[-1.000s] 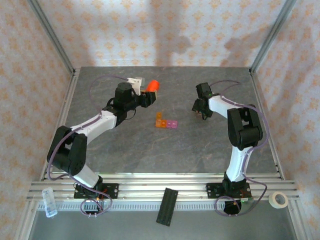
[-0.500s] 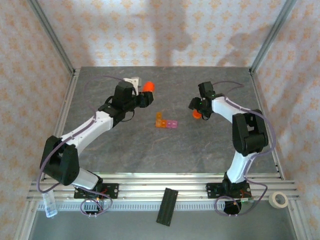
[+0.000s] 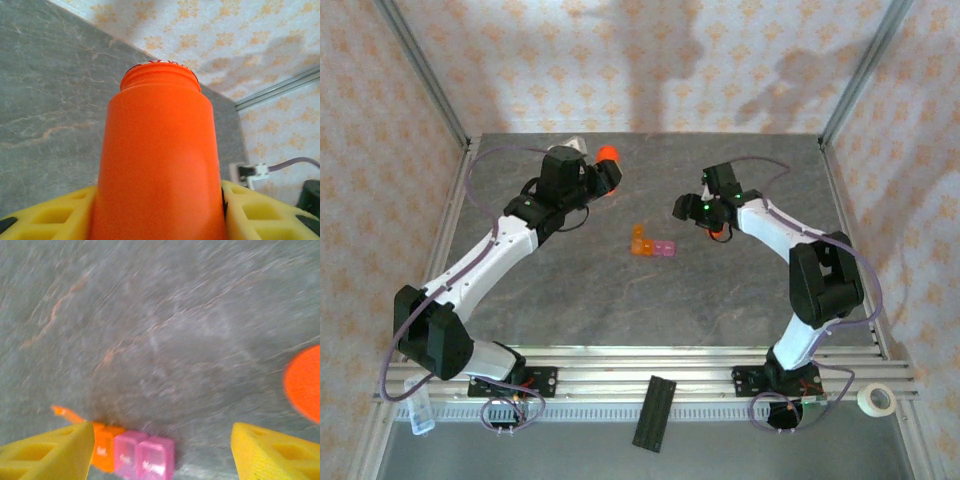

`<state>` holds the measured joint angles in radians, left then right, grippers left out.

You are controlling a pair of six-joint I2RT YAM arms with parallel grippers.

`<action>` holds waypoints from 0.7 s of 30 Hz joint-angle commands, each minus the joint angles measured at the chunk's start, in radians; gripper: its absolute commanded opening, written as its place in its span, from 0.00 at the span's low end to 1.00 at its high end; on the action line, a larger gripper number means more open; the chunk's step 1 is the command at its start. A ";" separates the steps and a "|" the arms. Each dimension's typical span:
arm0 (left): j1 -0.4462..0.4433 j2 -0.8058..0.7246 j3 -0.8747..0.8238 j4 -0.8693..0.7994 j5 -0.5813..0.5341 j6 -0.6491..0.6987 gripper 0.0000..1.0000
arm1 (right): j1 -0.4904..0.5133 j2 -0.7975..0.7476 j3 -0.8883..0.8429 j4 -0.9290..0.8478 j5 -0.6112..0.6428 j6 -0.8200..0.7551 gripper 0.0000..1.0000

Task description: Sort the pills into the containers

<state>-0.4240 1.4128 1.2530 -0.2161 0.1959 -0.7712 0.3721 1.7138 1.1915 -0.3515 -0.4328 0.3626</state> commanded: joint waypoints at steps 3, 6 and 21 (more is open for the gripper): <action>-0.027 0.012 0.104 -0.040 -0.015 -0.149 0.00 | 0.047 -0.043 -0.059 0.001 -0.073 -0.051 0.71; -0.038 0.000 0.047 0.085 0.000 -0.096 0.00 | 0.056 -0.049 -0.106 0.062 -0.076 -0.054 0.71; -0.071 -0.030 -0.174 0.460 0.016 0.061 0.00 | 0.058 -0.038 -0.229 0.225 -0.069 -0.005 0.71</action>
<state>-0.4896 1.4212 1.0637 0.1535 0.2287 -0.7517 0.4286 1.6974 0.9794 -0.1699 -0.4988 0.3435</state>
